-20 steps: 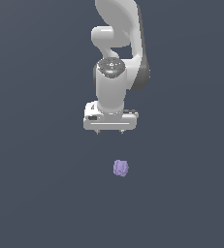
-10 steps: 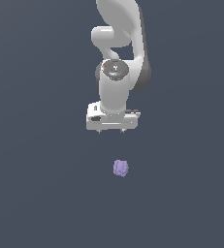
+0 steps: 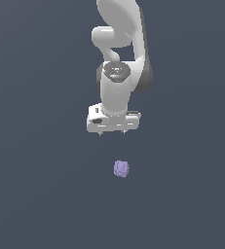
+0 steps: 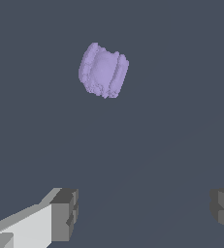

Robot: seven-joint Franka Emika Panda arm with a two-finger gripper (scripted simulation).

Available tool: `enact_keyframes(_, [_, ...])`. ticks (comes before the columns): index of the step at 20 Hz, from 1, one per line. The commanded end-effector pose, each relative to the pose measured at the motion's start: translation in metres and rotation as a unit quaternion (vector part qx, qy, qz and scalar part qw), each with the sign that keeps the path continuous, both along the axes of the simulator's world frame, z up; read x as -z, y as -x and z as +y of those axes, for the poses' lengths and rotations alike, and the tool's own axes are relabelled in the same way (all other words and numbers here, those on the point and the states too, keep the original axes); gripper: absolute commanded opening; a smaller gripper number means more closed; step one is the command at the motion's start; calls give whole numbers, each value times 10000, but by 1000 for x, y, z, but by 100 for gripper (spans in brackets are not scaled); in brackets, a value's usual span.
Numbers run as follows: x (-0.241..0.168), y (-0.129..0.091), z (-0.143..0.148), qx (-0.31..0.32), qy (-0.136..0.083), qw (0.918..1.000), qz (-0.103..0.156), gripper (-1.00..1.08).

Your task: Pick up the object and move it to a goal position.

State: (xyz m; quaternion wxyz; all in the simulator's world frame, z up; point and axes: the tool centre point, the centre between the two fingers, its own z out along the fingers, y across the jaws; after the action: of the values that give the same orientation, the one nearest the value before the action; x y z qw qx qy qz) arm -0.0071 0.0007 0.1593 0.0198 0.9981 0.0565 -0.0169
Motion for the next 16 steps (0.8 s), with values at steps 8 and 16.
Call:
enact_keyframes(8, [8, -17, 7, -859, -7, 9963, 27, 100])
enact_keyframes(16, [19, -39, 16, -1997, -37, 9798, 58, 100])
